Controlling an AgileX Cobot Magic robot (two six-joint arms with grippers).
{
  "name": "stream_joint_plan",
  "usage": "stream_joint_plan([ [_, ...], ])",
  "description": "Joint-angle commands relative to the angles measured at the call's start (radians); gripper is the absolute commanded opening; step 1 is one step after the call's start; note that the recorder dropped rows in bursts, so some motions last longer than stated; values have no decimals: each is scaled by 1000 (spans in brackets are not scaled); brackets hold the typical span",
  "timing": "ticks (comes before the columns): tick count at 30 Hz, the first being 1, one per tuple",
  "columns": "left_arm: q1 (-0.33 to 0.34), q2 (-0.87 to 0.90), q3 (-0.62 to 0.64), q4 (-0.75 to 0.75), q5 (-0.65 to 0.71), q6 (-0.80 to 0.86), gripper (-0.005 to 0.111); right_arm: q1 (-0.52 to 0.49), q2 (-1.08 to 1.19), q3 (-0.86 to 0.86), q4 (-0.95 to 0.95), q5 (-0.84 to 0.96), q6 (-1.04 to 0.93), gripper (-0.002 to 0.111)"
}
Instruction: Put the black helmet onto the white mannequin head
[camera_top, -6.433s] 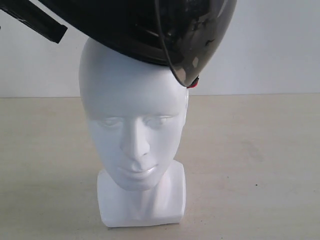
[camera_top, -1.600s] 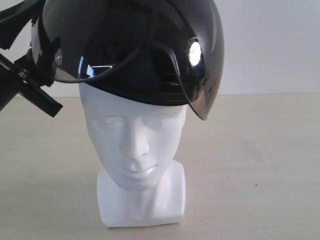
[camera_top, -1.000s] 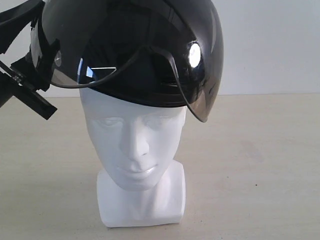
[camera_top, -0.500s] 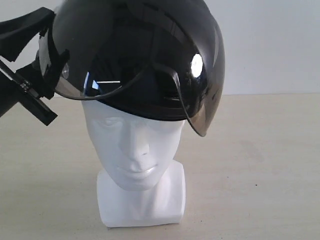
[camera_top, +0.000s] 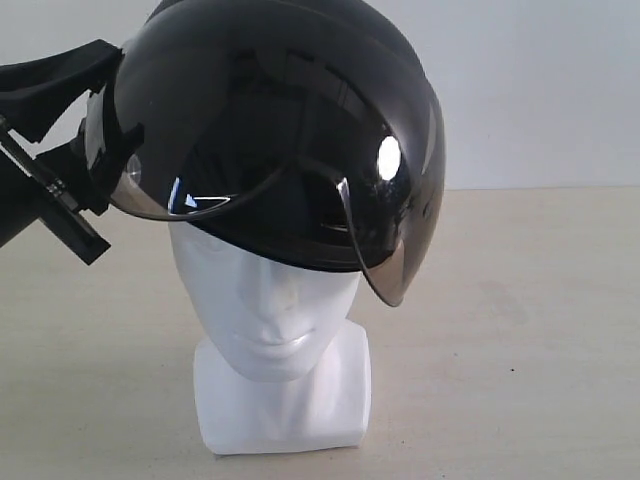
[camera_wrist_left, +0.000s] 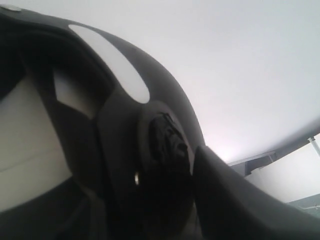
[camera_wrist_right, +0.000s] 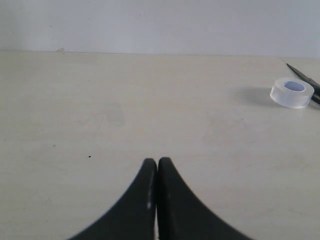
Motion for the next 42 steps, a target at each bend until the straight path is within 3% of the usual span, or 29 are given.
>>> stream_joint_plan([
  [1, 38, 1, 32, -80, 132, 146, 4, -1, -5, 0, -6, -5, 0, 0],
  [19, 38, 1, 81, -132, 157, 197, 5, -1, -5, 0, -6, -5, 0, 0],
  [23, 38, 1, 81, -130, 207, 197, 22, -1, -5, 0, -6, -5, 0, 0],
  [27, 38, 1, 81, -128, 266, 197, 52, -1, -5, 0, -6, -5, 0, 0],
  [31, 38, 1, 81, -126, 320, 201, 70, -1, -5, 0, -6, -5, 0, 0],
  [35, 38, 1, 81, -82, 380, 221, 74, -1, -5, 0, -6, -5, 0, 0],
  [42, 38, 1, 96, 185, 574, 224, 74, -1, -5, 0, -6, -5, 0, 0],
])
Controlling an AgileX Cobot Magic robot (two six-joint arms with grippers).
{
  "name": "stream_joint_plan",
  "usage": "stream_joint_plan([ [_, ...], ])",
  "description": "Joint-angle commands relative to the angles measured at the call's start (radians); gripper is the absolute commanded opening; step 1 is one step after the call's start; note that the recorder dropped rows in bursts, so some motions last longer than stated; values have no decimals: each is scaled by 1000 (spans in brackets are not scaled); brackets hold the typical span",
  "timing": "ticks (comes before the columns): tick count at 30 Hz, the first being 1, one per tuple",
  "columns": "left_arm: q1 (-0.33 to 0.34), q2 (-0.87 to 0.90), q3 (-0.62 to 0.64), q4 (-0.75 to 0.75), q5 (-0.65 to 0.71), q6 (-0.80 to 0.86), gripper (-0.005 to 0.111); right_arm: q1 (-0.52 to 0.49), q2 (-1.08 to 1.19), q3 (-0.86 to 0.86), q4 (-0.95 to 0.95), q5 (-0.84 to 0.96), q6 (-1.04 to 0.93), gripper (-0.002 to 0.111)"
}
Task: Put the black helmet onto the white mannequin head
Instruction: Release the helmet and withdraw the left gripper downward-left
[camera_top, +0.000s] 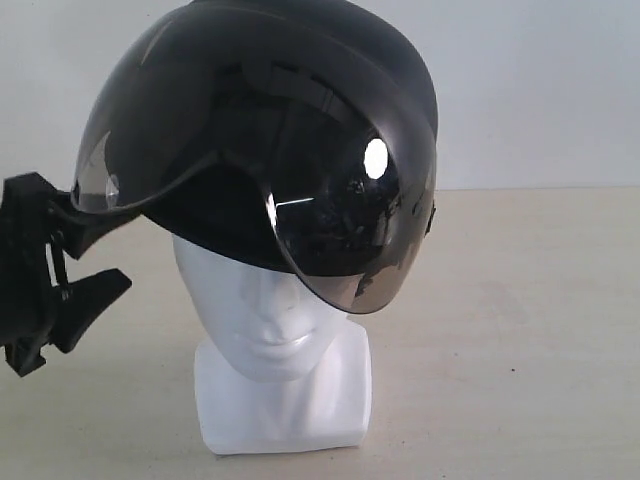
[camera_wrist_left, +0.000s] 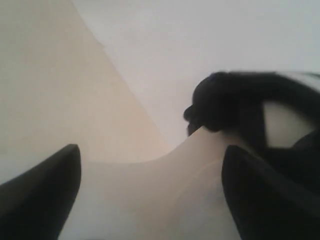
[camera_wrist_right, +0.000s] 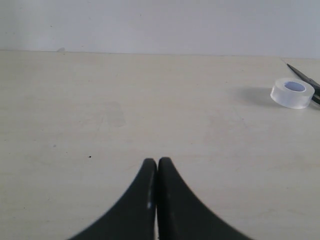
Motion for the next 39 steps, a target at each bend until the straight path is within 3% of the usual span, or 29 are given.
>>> stream_joint_plan([
  [1, 1, 1, 23, 195, 140, 3, 74, -1, -5, 0, -6, -5, 0, 0],
  [5, 1, 1, 94, 436, 183, -121, 74, -1, -5, 0, -6, -5, 0, 0],
  [10, 1, -28, 152, 493, 170, -175, 70, 52, -5, 0, -6, -5, 0, 0],
  [15, 1, -71, 167, 592, 160, -269, 47, 80, -5, 0, -6, -5, 0, 0],
  [21, 1, -76, 167, 600, 160, -265, 6, 84, -5, 0, -6, -5, 0, 0],
  [39, 1, -76, 167, 456, 178, -158, 4, 112, -5, 0, -6, -10, 0, 0],
])
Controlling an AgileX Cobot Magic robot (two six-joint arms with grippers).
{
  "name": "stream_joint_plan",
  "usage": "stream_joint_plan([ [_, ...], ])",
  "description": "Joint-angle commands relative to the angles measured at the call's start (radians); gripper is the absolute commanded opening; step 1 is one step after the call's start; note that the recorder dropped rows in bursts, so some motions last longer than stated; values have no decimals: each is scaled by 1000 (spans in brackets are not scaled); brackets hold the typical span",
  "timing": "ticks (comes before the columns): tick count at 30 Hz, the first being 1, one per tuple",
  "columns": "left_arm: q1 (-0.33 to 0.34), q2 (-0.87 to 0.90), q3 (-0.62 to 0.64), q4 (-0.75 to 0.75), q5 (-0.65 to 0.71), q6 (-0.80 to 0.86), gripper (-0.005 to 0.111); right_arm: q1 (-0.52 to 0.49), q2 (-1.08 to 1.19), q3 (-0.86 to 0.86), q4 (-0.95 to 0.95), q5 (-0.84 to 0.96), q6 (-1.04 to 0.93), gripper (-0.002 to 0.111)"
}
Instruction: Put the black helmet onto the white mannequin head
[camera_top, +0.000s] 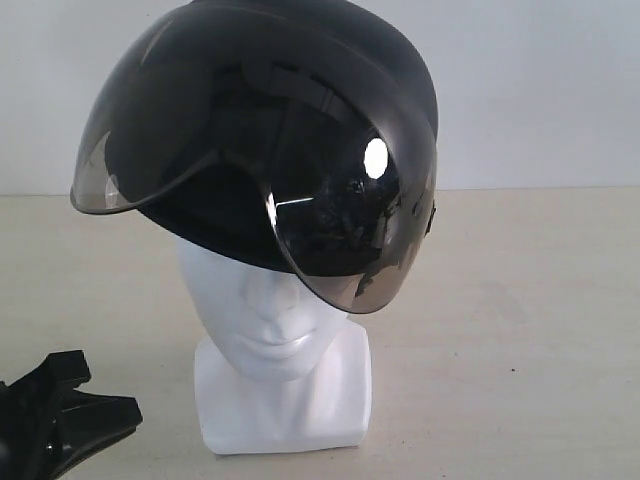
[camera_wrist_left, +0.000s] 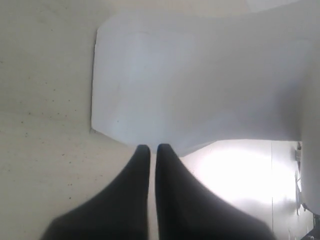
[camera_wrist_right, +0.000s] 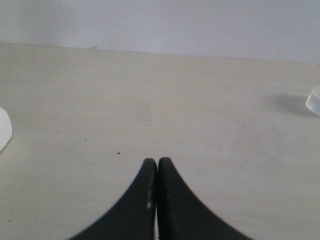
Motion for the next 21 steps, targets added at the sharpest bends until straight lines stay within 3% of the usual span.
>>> stream_joint_plan([
  [1, 1, -6, 5, -46, 5, 58, 4, 3, -5, 0, -6, -10, 0, 0],
  [8, 1, -6, 5, -40, 5, 127, 4, 3, -5, 0, -11, -10, -12, 0],
  [17, 1, -6, 5, 68, -12, 128, 4, 3, -5, 0, -70, -199, -480, 0],
  [21, 1, -6, 5, 72, -12, 128, 4, 3, -5, 0, -70, -290, -526, 0],
])
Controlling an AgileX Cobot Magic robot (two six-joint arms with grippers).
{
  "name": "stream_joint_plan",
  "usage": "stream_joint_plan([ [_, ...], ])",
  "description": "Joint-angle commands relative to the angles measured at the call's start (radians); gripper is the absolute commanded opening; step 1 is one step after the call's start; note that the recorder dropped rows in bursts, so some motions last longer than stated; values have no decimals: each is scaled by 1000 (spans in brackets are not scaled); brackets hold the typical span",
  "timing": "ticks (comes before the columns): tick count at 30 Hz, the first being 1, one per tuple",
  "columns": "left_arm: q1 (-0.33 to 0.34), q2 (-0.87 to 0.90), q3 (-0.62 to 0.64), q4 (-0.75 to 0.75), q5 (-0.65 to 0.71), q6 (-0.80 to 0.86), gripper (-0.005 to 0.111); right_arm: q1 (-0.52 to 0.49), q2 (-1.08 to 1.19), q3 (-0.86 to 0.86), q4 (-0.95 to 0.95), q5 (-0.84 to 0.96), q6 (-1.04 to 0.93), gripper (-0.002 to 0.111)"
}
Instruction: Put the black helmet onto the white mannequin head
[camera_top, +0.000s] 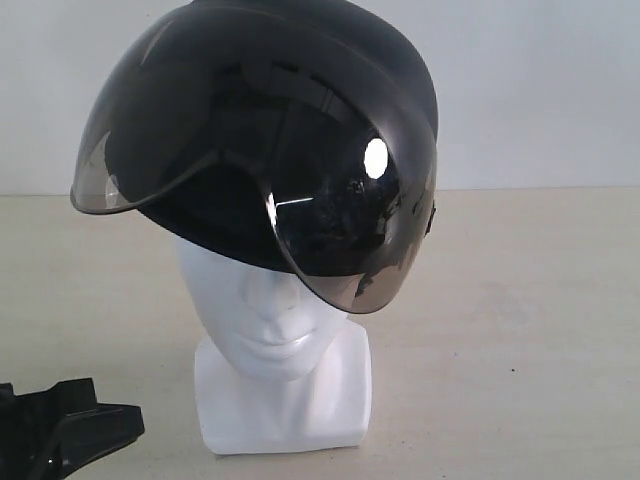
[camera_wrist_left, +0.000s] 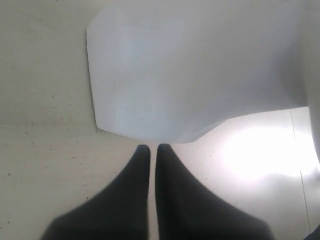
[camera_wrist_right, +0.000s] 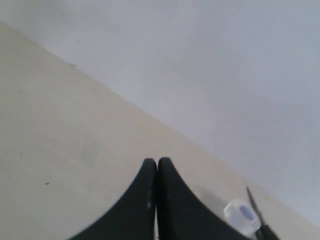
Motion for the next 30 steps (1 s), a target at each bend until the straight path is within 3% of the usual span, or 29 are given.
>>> stream_joint_plan([
  [1, 1, -6, 5, 16, -8, -7, 4, 3, -5, 0, -8, -115, -67, 0],
  [4, 1, -6, 5, 16, -8, -7, 4, 3, -5, 0, 38, -200, 14, 0],
  [8, 1, -6, 5, 16, -8, -7, 4, 3, -5, 0, 238, -297, 479, 0],
  [12, 1, -6, 5, 15, -28, -7, 4, 3, -5, 0, 268, -469, 639, 0],
  [14, 1, -6, 5, 15, -52, -7, 4, 3, -5, -52, 268, -387, 686, 0],
  [18, 1, -9, 5, 7, -93, -7, 4, 3, 47, -253, 266, -29, 698, 0],
  [25, 1, -107, 3, -30, 12, 49, 4, 3, 374, -521, 291, 510, 686, 0],
  [30, 1, -280, 3, -30, 143, 62, 4, 3, 535, -559, 294, 528, 686, 0],
])
